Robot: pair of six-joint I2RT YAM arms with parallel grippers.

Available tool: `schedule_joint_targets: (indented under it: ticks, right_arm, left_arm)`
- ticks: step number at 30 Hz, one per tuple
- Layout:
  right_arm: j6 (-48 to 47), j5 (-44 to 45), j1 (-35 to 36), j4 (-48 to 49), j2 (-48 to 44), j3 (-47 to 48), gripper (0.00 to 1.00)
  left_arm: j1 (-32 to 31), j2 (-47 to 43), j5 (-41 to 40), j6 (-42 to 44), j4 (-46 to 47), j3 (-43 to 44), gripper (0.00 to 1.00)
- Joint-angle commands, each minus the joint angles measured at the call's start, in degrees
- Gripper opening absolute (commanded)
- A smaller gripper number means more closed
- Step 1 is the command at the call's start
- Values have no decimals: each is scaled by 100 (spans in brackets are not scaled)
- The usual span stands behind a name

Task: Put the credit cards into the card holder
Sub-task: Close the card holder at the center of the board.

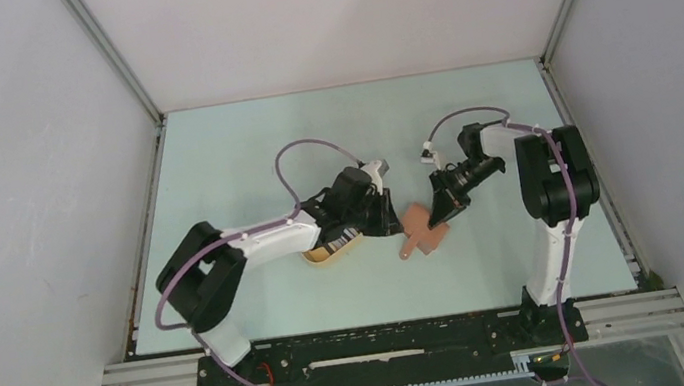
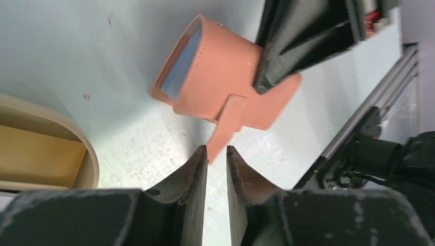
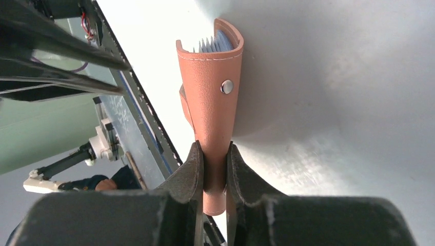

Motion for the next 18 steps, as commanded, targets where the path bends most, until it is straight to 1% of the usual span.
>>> schedule_joint_targets:
  ticks: [1,4,8,10,12,14,15,16,18]
  right_arm:
    - [-194,1,-298,142,-679,107,9]
    - [-268,507,-448,232,-1264,197,8]
    - [-443,1409,-625,225,-1887,763,7]
    - [-567,2033,-626,278,-2112,1130,6]
    - [-748,2810,-627,510,-2322,1297,5]
    - [-1041,3795,-416,981,-2533,1047,5]
    - [-1221,4498,-227,1327,-2621,769,5]
    - [-1458,4943,-51,1667,-2677,484,5]
    - [-1633,5716,356,2400,-2704,-147,5]
  left_arm:
    - [104,-755,-300,-107,433,-289,25]
    - [173,-1092,-469,-97,449,-461,26]
    - [273,-1493,-653,-65,461,-709,26]
    - [321,-1649,-722,-55,466,-822,26]
    - [369,-1780,-763,-61,481,-937,26]
    - [390,-1913,-835,-84,528,-1054,26]
    - [400,-1963,-860,-101,562,-1111,26]
    - [405,-1995,-875,-113,585,-1155,26]
    - [423,-2049,-896,-132,606,-1223,25]
